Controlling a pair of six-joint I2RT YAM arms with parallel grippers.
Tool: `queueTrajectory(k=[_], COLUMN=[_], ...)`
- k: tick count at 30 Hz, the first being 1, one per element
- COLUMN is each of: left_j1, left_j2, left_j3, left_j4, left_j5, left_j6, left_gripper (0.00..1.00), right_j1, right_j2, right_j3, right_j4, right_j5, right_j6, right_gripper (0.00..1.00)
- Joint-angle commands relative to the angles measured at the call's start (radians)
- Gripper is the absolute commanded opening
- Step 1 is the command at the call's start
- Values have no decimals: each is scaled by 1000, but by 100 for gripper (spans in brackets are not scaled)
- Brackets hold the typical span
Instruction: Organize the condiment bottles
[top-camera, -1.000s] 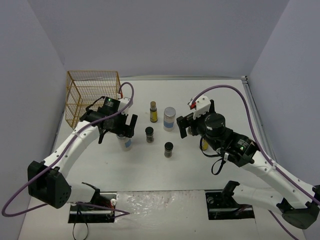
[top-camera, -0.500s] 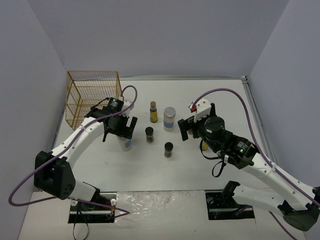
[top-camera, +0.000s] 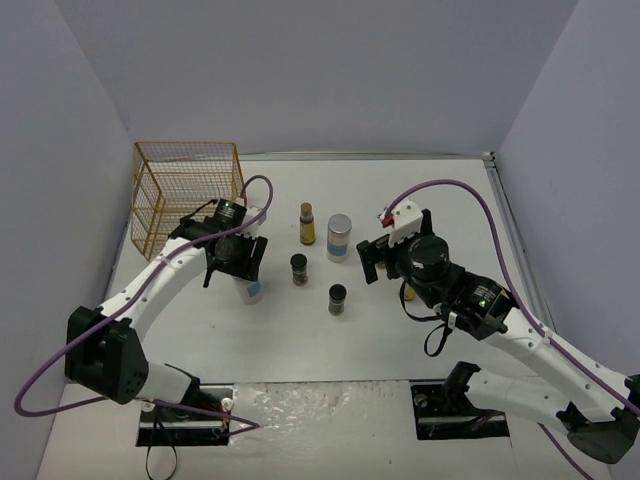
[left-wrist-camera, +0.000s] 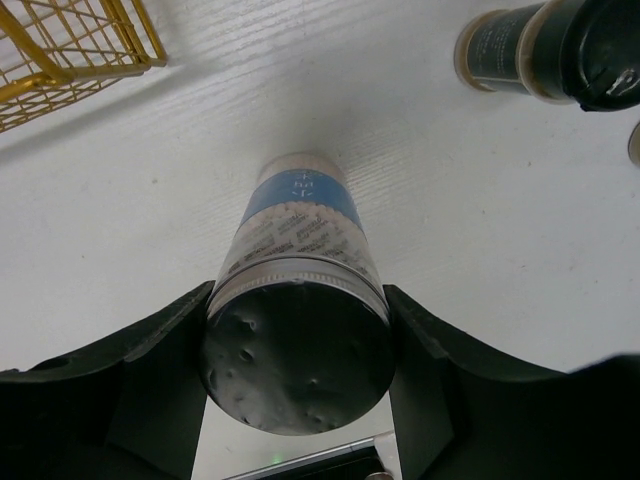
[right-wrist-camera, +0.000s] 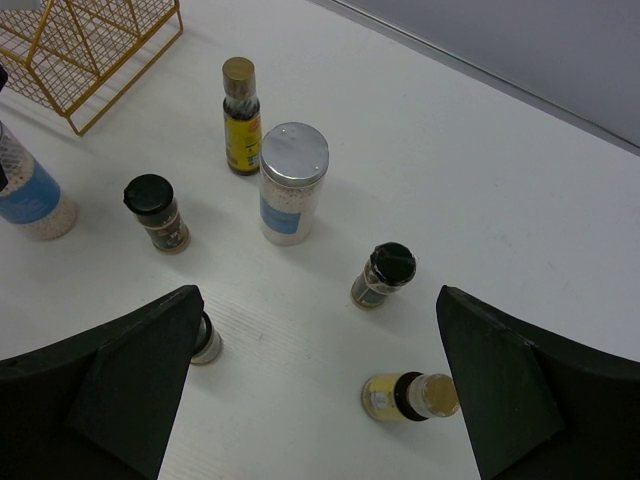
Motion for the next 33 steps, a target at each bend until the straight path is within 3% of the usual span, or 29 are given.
queueTrajectory(k=[1, 3, 7, 10, 16, 21, 25, 33], left_j1=[-4, -4, 5, 51, 228, 347, 416, 511], left_j2=[-92, -117, -111, -57, 87, 281, 396, 514], left_j3=[121, 172, 542, 773, 984, 1246, 1367, 1408], left_j4=[-70, -103, -279, -323, -224, -208, -159, -105], left_j5=[-1, -12, -192, -288, -284, -251, -195, -134], left_j6=[-18, -18, -6, 19, 42, 40, 44, 64], left_gripper=[3, 0, 0, 0, 0, 0, 0, 0], right_j1=[-6, -6, -8, -8, -11, -12, -14, -20], right_j2=[-21, -23, -27, -20, 17, 44, 63, 93], right_j3=[6, 12, 35, 46, 63, 70, 69, 53], right_j4=[49, 46, 41, 41, 41, 41, 40, 41], right_j5=[33, 33, 33, 35, 20, -11, -32, -51], right_j6=[2, 2, 0, -7, -9, -9, -12, 2], right_gripper=[100, 100, 100, 100, 100, 100, 100, 100])
